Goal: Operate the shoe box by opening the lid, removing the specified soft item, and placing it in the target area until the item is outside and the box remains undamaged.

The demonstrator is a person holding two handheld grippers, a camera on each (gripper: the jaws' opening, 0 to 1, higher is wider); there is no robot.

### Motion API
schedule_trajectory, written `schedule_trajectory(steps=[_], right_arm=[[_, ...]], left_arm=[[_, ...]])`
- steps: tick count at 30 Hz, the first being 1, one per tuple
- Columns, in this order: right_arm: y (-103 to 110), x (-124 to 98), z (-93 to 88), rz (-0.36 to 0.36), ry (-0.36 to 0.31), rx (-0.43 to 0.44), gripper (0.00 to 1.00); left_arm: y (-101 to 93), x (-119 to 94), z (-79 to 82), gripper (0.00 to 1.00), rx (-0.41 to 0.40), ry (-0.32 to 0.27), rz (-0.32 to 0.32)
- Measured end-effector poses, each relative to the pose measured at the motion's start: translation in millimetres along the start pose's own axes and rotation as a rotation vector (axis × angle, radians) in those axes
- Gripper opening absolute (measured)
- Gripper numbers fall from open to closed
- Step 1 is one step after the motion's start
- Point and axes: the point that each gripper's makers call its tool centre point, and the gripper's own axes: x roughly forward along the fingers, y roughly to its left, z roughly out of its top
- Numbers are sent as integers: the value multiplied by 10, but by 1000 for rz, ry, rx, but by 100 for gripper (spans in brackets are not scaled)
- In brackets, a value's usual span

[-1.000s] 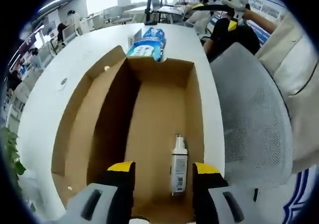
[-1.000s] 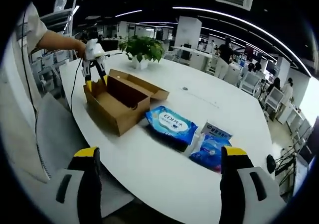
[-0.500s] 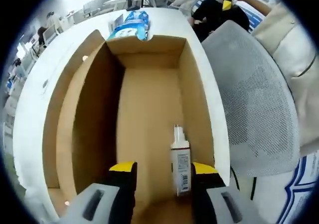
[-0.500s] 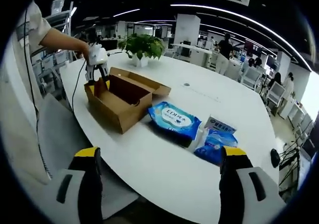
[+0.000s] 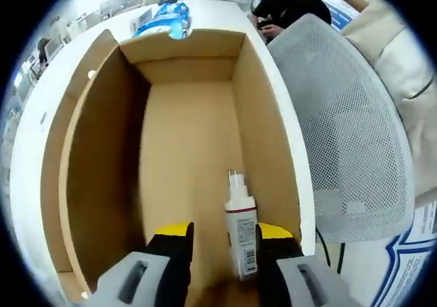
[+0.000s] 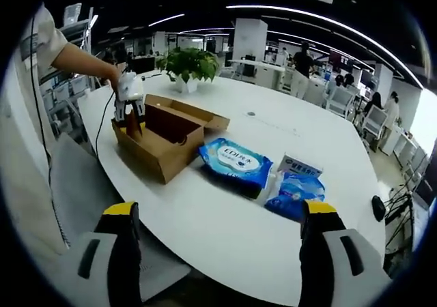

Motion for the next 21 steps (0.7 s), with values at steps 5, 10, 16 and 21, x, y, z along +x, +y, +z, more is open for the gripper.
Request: schedule_trajectory(steps=[5,10,16,21], right_arm=[[-12,18,-5,-3,-7,15,93],[8,44,-8,2,-7,17,92],[32,83,-8,10,-7,14,92],[27,90,23,13,-16,18,92]], left_arm=[[41,0,-29,34,-13,-18,9],[50,-3,-32,34,-27,-41,27],[79,-33,0,34,-48,-63,64],[156,-87,1,35,-62,-74,111]])
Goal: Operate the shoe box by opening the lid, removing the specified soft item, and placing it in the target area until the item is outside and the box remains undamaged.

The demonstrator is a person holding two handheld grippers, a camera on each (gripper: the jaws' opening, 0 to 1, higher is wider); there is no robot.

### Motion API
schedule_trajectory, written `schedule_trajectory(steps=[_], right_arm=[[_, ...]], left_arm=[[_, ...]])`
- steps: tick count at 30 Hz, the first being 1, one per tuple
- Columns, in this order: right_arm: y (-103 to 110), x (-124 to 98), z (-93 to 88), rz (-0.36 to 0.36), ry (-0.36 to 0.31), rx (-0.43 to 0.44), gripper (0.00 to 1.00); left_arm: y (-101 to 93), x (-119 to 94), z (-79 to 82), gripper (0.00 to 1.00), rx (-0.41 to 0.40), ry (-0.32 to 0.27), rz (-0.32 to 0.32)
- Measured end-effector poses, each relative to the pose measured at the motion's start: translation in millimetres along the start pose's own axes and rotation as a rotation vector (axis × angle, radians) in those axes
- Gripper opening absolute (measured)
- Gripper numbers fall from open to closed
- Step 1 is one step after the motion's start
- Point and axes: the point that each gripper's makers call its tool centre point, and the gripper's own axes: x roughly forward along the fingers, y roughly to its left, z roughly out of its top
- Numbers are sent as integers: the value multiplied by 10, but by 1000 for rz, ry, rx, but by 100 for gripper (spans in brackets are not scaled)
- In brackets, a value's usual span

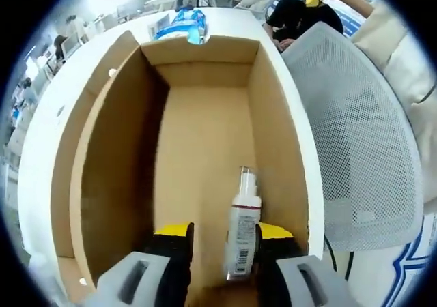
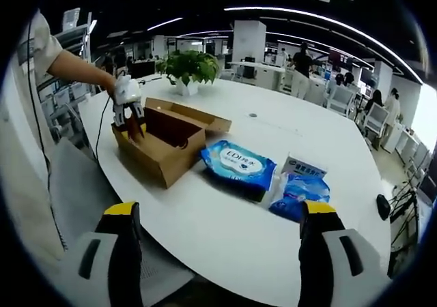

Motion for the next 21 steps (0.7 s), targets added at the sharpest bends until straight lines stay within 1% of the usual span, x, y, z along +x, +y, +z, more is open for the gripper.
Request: schedule_trajectory(steps=[2,4,9,12,14,18,21], right_arm=[[-8,1,5,0,-1,0,92],[-16,1,4,0,0,-1,92],[-28,-1,17,0,-2,-2,92],[-26,1,17,3,-2,0,91],[-16,5,18,7,-1,-2,91],[12,13,34,14,-5,-1,90],[29,20,41,16,-7,0,89]], left_arm=[[14,-17,-1,34,7,2,15],[2,-24,-10,33,17,10,16],[-107,11,-12,33,63,28,-21],[-74,42,-32,33,83,37,-19],[-89,63,-21,32,92,43,-21],[-66,100,-46,29,103,45,-23],[-41,129,-74,26,91,66,-17]])
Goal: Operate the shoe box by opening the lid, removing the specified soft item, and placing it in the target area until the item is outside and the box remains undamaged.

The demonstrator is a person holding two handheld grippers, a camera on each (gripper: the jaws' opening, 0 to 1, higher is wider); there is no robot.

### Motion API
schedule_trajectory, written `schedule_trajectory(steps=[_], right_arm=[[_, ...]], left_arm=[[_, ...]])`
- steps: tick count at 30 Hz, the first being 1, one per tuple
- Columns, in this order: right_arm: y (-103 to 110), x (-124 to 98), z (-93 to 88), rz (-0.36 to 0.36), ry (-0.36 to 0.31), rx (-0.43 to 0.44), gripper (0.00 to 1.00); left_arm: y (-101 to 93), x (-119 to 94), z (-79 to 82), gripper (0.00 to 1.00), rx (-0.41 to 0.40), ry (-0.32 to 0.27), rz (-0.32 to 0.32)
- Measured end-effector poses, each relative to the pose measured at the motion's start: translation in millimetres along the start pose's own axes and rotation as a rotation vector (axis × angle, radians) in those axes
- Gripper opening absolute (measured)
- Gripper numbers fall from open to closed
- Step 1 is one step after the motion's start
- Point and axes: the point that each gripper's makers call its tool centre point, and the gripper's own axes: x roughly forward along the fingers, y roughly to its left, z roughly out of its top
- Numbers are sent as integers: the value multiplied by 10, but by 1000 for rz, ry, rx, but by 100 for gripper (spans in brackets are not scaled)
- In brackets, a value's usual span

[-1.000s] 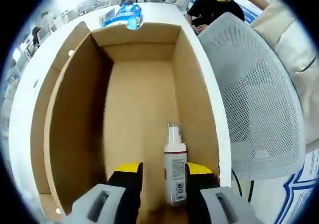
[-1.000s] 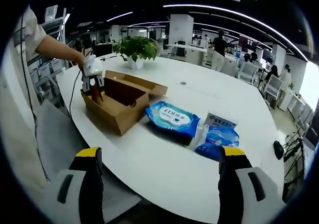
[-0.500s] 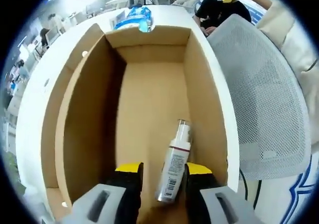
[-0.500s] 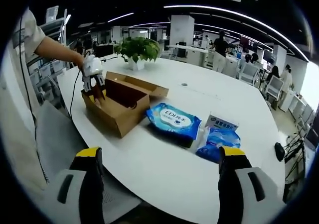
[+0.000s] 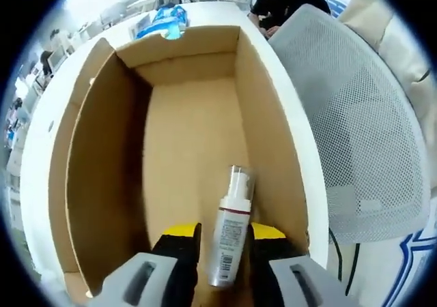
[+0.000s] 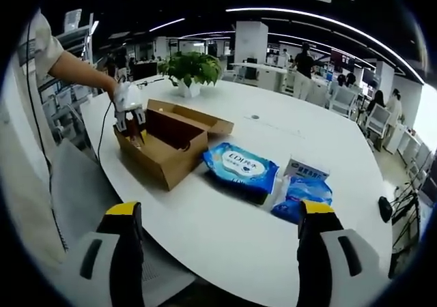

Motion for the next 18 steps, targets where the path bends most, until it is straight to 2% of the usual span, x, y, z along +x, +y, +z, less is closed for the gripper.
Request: schedule_trajectory(steps=[7,18], right_arm=[[54,54,0,10,-4,5,88],[147,129,112,31,-34,12,87]], left_arm=[[12,58,33,22,-35,-15,14],[84,79,34,19,-112,-22,57]])
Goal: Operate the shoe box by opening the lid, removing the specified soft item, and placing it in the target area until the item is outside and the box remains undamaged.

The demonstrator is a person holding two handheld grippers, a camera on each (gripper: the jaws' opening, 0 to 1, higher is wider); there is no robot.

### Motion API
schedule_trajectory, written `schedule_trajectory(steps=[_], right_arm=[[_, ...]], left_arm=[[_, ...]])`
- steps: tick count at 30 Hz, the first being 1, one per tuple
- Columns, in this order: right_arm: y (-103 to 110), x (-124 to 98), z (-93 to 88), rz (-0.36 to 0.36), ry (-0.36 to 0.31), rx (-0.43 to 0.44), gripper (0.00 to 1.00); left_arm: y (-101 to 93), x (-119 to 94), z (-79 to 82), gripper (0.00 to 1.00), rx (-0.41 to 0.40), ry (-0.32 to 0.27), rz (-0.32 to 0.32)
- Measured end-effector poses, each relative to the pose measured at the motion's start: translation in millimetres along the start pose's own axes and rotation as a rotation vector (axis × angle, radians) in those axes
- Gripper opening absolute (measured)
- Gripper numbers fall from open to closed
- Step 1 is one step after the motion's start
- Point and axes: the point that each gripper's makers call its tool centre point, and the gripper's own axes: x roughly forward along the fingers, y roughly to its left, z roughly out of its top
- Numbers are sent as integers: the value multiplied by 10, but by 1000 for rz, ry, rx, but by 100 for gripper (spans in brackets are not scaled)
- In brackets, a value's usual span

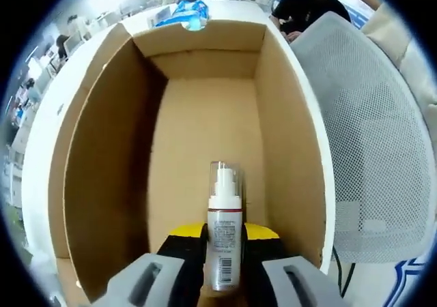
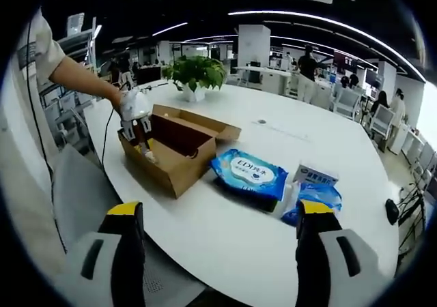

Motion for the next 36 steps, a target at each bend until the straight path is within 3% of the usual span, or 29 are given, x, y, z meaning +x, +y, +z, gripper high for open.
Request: schedule_trajectory(steps=[9,20,24,36], right_arm=[[91,92,71,22,-16,0,86],[154,187,176,53,-43,4,84],[186,229,213,72,-53,8,83],[225,311,300,115,-83,2,77]], left_arm=[[4,-36,-19,19,-51,-5,21],[20,-202,103,19,-102,-76,60],[15,-243,191,18,-130,-117,80],[-29,-636,588,18,-203,-301,152]])
